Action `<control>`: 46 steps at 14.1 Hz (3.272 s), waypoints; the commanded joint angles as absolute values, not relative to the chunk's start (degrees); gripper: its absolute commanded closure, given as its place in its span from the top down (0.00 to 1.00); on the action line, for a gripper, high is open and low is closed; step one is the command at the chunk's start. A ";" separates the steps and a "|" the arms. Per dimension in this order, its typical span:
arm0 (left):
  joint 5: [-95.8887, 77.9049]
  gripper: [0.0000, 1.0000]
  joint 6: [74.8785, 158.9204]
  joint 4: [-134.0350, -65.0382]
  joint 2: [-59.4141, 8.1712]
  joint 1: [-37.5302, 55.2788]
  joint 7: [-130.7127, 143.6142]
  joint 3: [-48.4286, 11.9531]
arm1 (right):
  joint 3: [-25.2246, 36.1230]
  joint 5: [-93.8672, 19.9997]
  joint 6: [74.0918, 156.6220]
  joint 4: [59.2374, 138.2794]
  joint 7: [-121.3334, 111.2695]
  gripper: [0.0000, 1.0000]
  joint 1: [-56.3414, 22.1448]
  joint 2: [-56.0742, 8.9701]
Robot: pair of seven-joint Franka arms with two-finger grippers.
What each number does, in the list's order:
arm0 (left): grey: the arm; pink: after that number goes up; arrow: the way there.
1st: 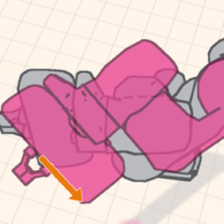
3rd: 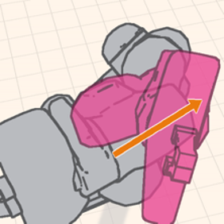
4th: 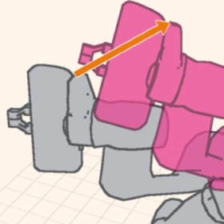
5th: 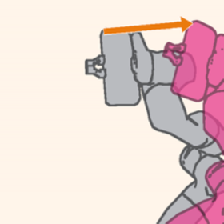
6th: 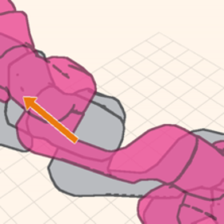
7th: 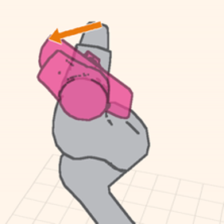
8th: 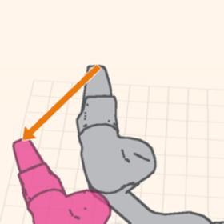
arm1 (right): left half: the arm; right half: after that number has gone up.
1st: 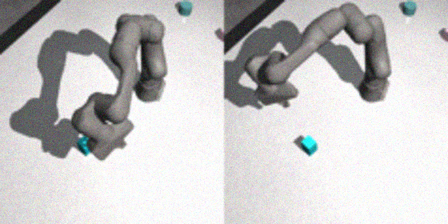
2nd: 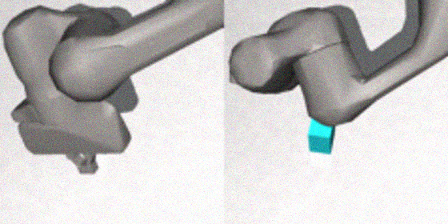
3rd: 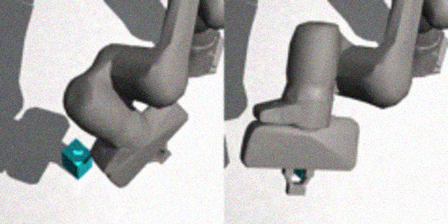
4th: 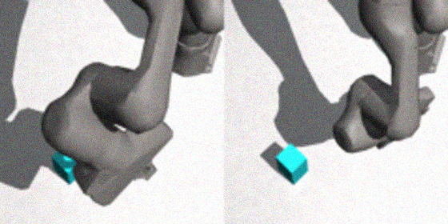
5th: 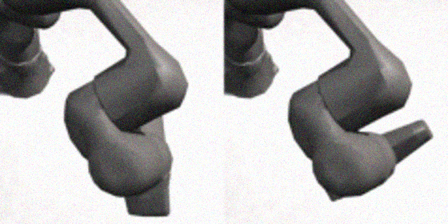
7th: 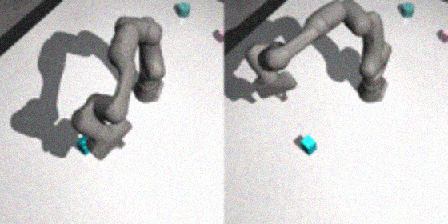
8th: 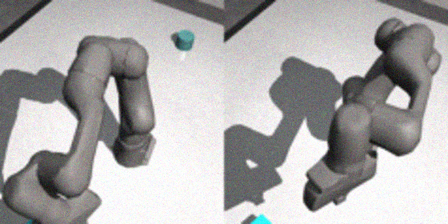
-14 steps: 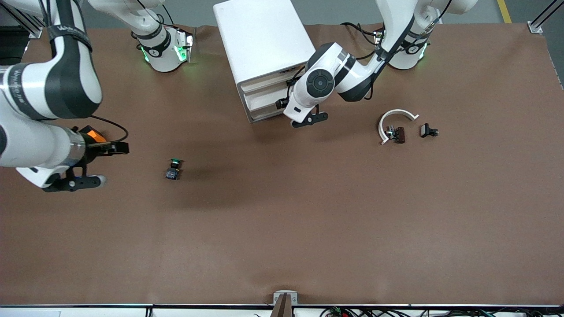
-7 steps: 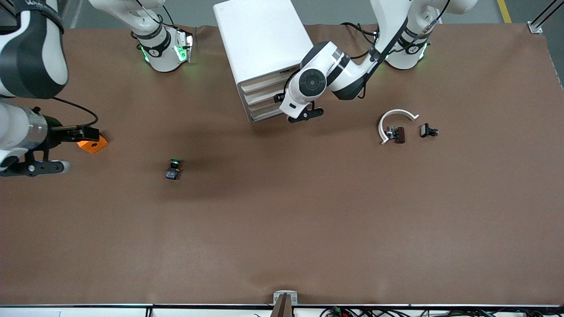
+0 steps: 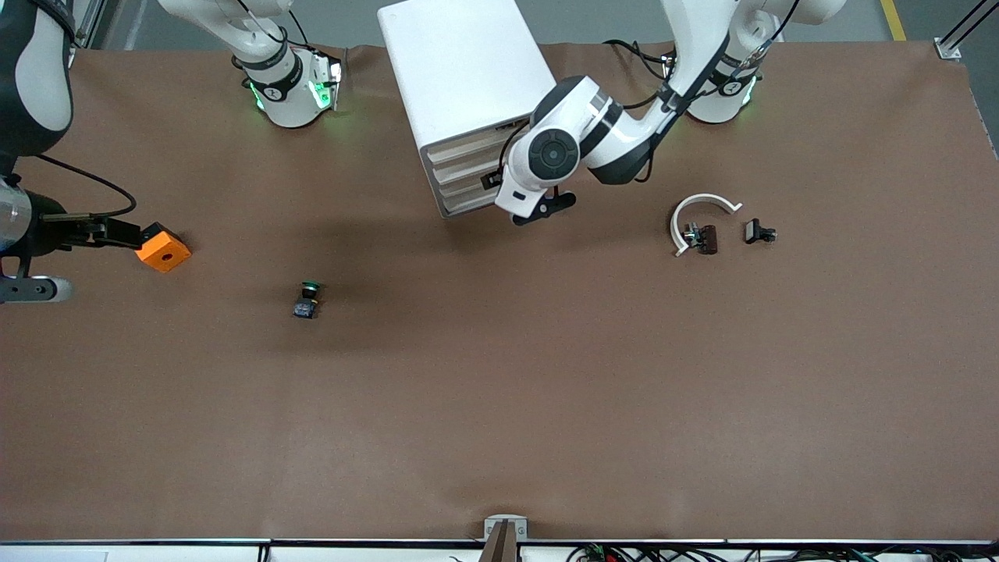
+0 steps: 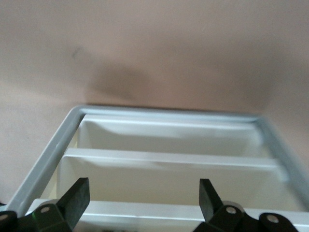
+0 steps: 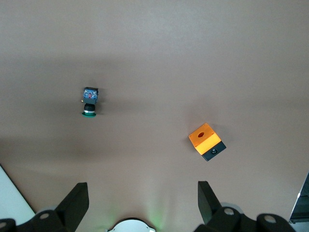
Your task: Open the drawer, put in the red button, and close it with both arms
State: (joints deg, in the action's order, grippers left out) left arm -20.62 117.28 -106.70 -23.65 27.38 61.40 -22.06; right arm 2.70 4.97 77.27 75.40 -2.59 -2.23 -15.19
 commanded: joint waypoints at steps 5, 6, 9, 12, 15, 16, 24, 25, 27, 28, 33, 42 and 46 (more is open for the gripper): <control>3.65 1.00 108.03 -94.93 -22.59 15.14 60.83 -19.77 | 1.05 2.55 76.38 74.97 -0.52 1.00 -2.11 -13.37; 5.61 1.00 107.50 -93.96 -21.98 12.68 59.25 -19.78 | 1.14 2.46 75.42 75.06 -0.44 1.00 -1.94 -12.40; 6.24 1.00 107.31 -90.89 -21.36 4.25 50.91 -19.86 | 1.32 2.37 74.62 77.07 -0.09 1.00 -1.58 -8.89; 7.98 1.00 105.48 -90.26 -17.94 -2.00 47.92 -19.69 | 1.41 1.85 74.79 79.62 -0.09 1.00 -0.97 -5.89; 9.32 1.00 105.21 -90.09 -13.64 -10.09 35.21 -20.30 | 1.32 1.41 74.62 79.54 -0.44 1.00 -0.44 -5.36; 9.32 1.00 103.81 -90.26 -12.06 -11.06 32.29 -20.22 | 1.41 1.41 74.79 79.72 -0.87 1.00 -0.18 -5.19; 6.17 1.00 92.31 -90.61 -0.63 -8.72 16.71 -13.12 | 1.93 1.23 82.45 92.81 -0.97 1.00 -0.17 6.76; 5.02 1.00 90.55 -90.53 0.34 -8.01 16.00 -11.88 | 2.02 1.23 82.01 92.90 -0.88 1.00 -0.35 7.90; 2.03 1.00 88.25 -90.79 2.54 -4.51 10.22 -6.45 | 2.02 1.23 81.30 92.81 -0.97 1.00 -0.53 9.31; 1.06 1.00 88.07 -91.40 3.24 -3.53 8.46 -4.15 | 2.02 1.23 81.30 92.81 -0.97 1.00 -0.44 9.40; -0.44 1.00 84.91 -93.77 7.55 -3.52 5.98 -3.78 | 1.93 1.23 81.47 92.81 -0.97 1.00 -0.79 9.67; -0.35 1.00 84.46 -96.15 10.20 -3.43 6.06 -5.27 | 2.11 -2.02 81.65 92.90 1.75 1.00 -0.79 10.81; -0.26 1.00 86.83 -97.38 9.76 -3.52 5.89 -5.71 | 2.02 -2.02 82.09 92.90 1.76 1.00 -0.70 10.72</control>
